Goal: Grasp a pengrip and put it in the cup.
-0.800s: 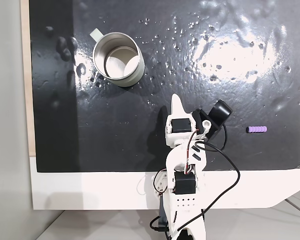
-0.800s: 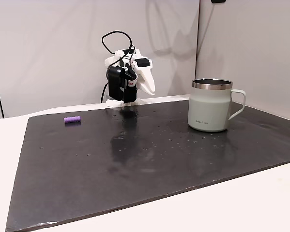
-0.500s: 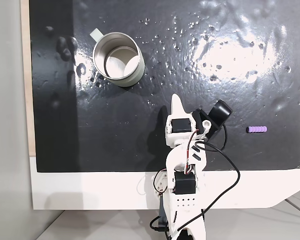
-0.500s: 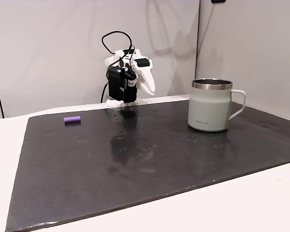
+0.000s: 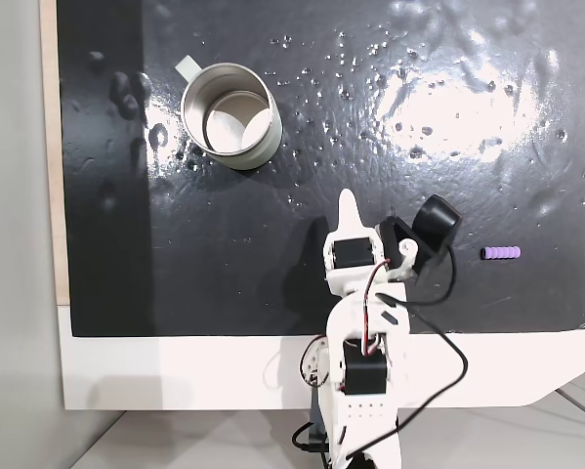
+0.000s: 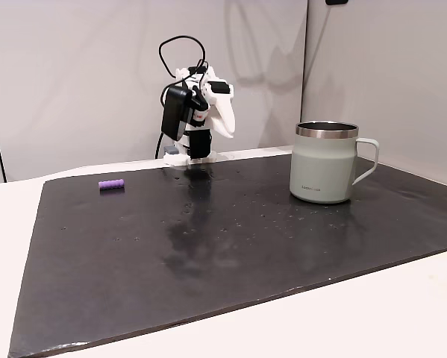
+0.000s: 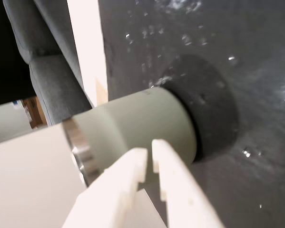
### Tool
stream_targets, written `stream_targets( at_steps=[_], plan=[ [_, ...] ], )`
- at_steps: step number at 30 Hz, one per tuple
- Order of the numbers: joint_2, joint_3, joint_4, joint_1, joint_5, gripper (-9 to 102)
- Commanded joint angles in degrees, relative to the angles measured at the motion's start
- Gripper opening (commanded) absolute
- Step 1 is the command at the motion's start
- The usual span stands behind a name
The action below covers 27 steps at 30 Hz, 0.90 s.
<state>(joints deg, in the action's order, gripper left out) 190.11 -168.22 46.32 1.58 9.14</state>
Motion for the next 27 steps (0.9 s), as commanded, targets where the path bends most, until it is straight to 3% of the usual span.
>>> stream_targets(
  at_steps=[1,7,16,21,27],
  plan=[
    [-4.6,13.5,5.0,-4.8,2.2,0],
    [-24.7,38.7,20.8,-15.9,3.8,0],
    [-38.1,59.0,41.2,-34.5,21.7,2],
    [-46.8,64.8,46.1,-47.6,33.0,5],
    [-58.8,68.3,45.6,-57.7,43.2,9]
  ],
)
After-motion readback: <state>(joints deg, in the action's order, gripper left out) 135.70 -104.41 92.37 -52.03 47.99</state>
